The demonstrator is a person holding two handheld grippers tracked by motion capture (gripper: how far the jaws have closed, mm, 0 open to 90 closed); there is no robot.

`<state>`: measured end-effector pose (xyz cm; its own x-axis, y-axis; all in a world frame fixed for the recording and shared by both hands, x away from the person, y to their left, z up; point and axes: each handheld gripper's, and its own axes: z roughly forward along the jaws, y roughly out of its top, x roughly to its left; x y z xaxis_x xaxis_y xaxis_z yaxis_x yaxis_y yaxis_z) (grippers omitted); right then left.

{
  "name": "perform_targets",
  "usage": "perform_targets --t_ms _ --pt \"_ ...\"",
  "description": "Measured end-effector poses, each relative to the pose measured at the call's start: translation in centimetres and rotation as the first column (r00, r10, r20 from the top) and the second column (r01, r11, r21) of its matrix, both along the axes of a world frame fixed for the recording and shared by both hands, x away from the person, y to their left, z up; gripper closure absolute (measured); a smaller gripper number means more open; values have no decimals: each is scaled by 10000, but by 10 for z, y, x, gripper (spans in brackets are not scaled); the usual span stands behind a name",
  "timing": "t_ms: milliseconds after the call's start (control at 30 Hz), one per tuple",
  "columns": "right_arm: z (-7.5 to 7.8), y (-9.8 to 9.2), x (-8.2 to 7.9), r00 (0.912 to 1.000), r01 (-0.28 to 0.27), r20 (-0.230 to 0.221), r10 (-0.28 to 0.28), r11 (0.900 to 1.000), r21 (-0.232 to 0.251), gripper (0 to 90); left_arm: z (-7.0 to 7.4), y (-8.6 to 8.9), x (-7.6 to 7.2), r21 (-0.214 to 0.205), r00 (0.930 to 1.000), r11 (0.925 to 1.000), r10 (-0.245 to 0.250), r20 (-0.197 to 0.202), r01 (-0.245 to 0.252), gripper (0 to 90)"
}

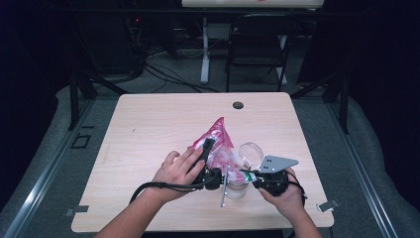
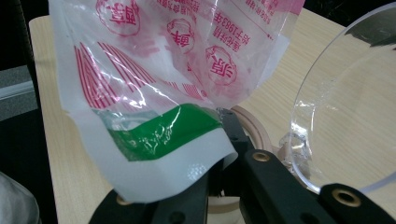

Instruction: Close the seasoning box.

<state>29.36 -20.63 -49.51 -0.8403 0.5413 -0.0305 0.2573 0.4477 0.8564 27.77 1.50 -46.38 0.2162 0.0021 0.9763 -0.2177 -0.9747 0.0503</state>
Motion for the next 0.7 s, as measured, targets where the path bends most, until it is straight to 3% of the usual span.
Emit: perform_targets --t_ms 700 --pt "0 1 0 10000 -19 5 19 10000 18 900 -1 3 1 -55 9999 10000 56 -135 -56 638"
